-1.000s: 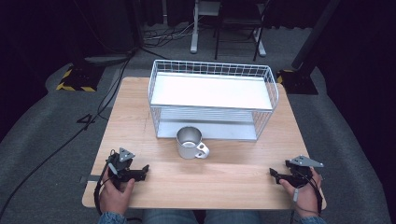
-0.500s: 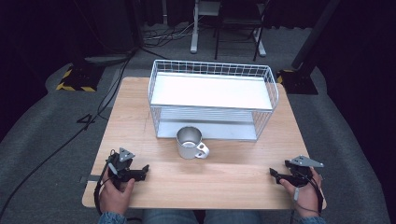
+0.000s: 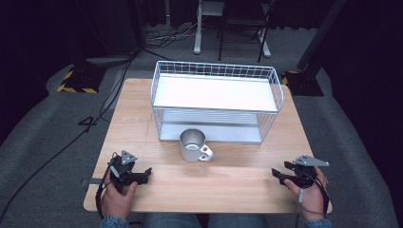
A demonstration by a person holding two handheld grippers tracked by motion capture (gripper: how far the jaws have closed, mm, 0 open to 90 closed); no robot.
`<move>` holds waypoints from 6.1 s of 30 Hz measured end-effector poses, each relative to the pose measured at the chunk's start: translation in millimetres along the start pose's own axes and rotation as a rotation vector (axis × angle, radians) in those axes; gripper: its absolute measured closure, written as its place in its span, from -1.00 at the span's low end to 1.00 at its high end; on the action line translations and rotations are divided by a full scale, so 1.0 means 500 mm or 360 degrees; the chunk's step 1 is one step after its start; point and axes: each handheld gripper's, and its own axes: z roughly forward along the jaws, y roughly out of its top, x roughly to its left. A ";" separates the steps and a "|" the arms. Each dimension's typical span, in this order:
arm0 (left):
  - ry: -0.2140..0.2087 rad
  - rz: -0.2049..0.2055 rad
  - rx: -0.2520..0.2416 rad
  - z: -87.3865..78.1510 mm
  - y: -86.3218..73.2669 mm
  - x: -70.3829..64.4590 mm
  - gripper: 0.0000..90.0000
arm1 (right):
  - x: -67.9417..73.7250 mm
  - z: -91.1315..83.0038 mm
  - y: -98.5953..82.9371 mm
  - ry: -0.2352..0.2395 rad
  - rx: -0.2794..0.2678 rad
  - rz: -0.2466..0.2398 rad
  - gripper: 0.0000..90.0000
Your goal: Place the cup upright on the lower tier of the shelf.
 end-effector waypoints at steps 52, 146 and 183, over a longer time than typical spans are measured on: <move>-0.0043 0.0053 0.0032 0.003 0.001 -0.002 -1.00 | 0.270 0.123 0.217 0.0546 -0.0067 -0.0355 -0.29; -0.0043 0.0051 0.0028 0.004 0.002 -0.002 -1.00 | 0.226 0.218 0.325 0.0258 -0.0393 -0.0304 0.59; -0.0041 0.0051 0.0030 0.004 0.002 -0.002 -1.00 | 0.188 0.264 0.293 0.0176 -0.0374 -0.0223 0.59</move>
